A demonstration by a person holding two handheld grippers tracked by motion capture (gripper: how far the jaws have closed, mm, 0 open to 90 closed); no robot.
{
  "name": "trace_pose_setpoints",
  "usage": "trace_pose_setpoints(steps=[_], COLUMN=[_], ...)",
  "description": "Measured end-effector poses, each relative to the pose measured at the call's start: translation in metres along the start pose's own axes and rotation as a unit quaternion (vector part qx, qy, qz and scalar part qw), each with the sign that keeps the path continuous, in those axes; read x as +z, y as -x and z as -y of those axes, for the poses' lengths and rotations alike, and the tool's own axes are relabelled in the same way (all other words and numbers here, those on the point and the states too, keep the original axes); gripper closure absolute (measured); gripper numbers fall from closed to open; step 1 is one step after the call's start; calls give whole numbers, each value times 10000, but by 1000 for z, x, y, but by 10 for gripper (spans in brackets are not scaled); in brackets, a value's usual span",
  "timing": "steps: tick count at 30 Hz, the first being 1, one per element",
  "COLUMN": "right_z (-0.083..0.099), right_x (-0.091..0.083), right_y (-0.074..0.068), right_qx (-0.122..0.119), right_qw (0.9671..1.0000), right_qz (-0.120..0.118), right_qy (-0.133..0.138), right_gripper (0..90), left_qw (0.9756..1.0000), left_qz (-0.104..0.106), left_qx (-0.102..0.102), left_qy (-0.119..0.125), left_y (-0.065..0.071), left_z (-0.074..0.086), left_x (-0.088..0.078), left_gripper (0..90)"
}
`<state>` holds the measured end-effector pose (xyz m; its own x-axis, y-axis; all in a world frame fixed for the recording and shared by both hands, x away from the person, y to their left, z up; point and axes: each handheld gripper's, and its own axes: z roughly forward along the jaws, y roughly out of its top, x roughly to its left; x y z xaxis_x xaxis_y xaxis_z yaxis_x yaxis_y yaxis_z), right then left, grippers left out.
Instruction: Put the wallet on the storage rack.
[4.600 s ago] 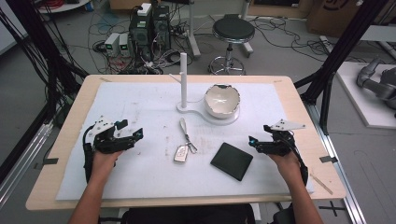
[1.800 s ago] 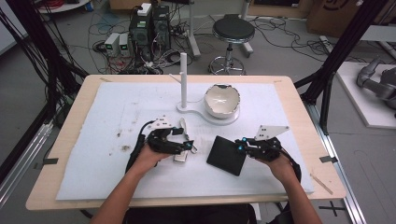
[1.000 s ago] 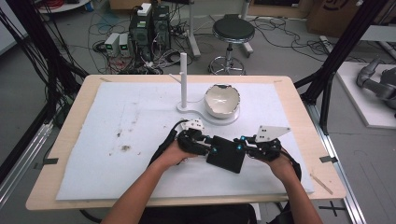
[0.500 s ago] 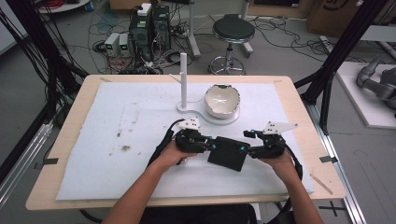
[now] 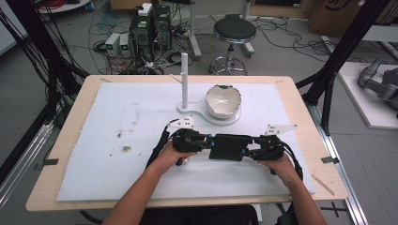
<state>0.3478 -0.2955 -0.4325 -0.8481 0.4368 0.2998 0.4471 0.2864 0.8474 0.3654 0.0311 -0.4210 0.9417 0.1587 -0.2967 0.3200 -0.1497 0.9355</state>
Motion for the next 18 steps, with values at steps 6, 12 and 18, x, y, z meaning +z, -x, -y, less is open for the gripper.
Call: trace_pose_setpoints(steps=[6,12,18], right_z=[-3,-7,-13], right_x=[1,-7,-6], right_y=[-6,-9,-17], right_qx=[-71,-73,-403], right_qw=[9990,9965,9982], right_qz=[-336,-509,-134], right_qy=[280,659,415], right_gripper=[594,754,776], left_qw=[9997,9988,9960], left_qz=[18,-242,-694], left_qx=[-105,-277,-571], left_qy=[212,309,20], left_y=[0,-3,-8], left_z=[-2,-4,-3], left_x=[-2,-7,-15], left_gripper=[791,749,466])
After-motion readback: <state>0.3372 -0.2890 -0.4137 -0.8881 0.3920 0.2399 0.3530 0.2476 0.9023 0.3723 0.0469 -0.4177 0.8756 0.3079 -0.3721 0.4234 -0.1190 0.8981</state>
